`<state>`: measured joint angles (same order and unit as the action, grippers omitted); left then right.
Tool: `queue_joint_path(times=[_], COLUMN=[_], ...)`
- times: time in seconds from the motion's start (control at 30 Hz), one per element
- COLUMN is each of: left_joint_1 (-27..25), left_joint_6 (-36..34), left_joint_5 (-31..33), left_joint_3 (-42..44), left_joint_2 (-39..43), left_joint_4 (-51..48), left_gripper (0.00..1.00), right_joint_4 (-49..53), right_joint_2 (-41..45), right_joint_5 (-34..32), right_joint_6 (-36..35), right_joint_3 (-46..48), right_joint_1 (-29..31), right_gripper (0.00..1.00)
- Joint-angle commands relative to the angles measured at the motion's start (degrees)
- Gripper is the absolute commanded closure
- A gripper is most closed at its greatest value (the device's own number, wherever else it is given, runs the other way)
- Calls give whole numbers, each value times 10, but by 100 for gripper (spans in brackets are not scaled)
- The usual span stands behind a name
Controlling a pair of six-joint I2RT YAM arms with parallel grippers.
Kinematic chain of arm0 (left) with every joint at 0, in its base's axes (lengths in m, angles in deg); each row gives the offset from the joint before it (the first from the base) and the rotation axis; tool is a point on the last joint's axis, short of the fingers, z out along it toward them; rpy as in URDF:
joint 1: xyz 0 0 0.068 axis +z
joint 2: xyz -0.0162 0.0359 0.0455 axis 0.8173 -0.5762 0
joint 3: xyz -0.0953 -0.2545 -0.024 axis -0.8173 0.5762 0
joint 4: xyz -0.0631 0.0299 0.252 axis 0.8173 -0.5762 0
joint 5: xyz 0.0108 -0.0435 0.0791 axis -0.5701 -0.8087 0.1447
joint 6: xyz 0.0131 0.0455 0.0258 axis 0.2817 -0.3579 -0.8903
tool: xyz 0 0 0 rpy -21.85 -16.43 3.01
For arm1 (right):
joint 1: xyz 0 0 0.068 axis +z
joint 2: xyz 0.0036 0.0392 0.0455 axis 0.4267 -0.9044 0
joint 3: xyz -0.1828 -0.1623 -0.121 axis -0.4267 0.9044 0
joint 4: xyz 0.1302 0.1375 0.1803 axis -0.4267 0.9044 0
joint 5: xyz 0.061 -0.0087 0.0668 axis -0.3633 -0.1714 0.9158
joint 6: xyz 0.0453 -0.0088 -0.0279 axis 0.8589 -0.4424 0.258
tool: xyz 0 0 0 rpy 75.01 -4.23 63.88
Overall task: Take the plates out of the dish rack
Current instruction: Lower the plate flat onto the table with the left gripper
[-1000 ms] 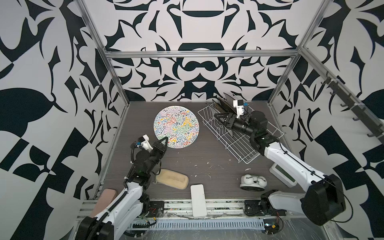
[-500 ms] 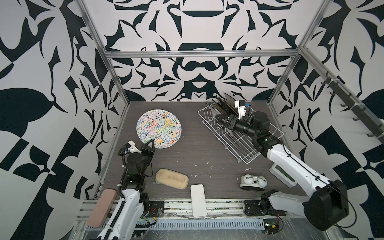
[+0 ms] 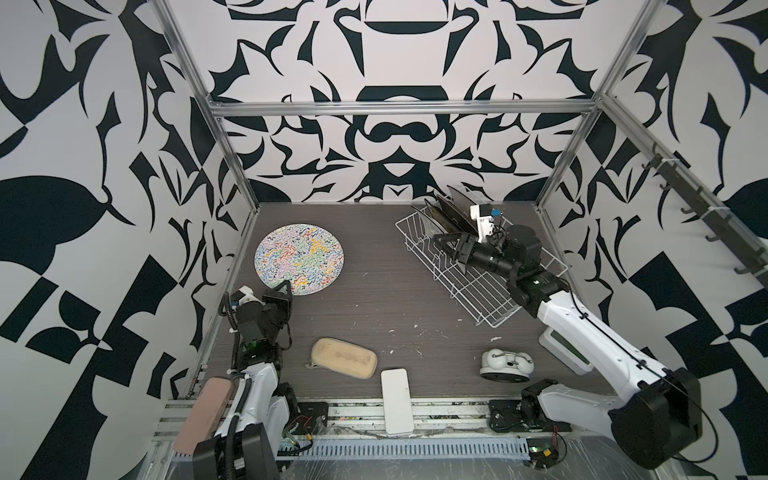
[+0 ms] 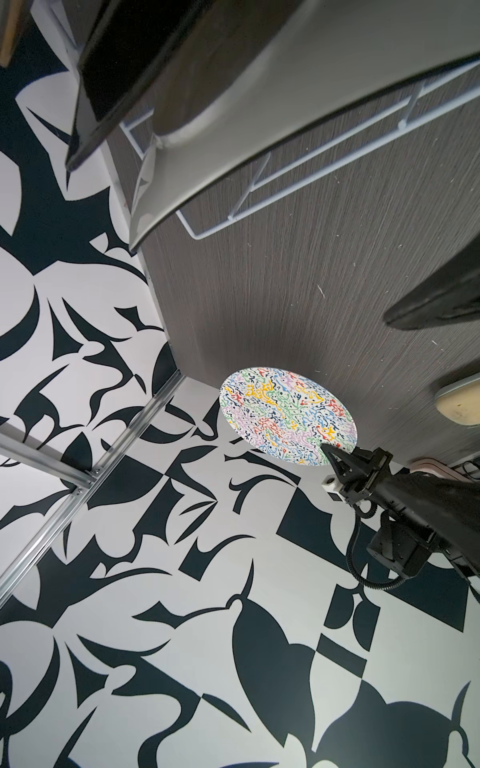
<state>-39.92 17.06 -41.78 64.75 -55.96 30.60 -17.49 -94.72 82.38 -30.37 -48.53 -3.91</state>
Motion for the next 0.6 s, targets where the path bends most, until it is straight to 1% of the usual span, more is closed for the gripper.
queue_joint_path(times=[0.0, 0.1, 0.2, 0.27, 0.3, 0.47, 0.57], left_joint_1=[16, 30, 49, 52, 73, 90, 94], left_joint_6=[13, 15, 15, 15, 15, 18, 23], left_joint_5=[-29, -40, -69, -85, -90, -122, -125], left_joint_3=[-12, -23, -42, -54, -60, -94, -108], left_joint_2=[-32, -79, -126, -154, -168, -239, -269], left_joint_4=[96, 123, 143, 157, 161, 178, 185], left_gripper=[100, 100, 100, 100, 100, 100, 100], right_joint_4=[2, 10, 17, 18, 18, 16, 17], right_joint_2=[5, -2, -10, -17, -21, -24, -22], right_joint_5=[-5, -5, -6, -4, 1, -3, -22], right_joint_6=[-15, -11, -1, 14, 20, 49, 49], right_joint_3=[-20, -27, -35, -37, -39, -36, -25], right_joint_1=[-3, -3, -3, -3, -2, -2, -1], right_gripper=[41, 41, 41, 41, 41, 42, 42])
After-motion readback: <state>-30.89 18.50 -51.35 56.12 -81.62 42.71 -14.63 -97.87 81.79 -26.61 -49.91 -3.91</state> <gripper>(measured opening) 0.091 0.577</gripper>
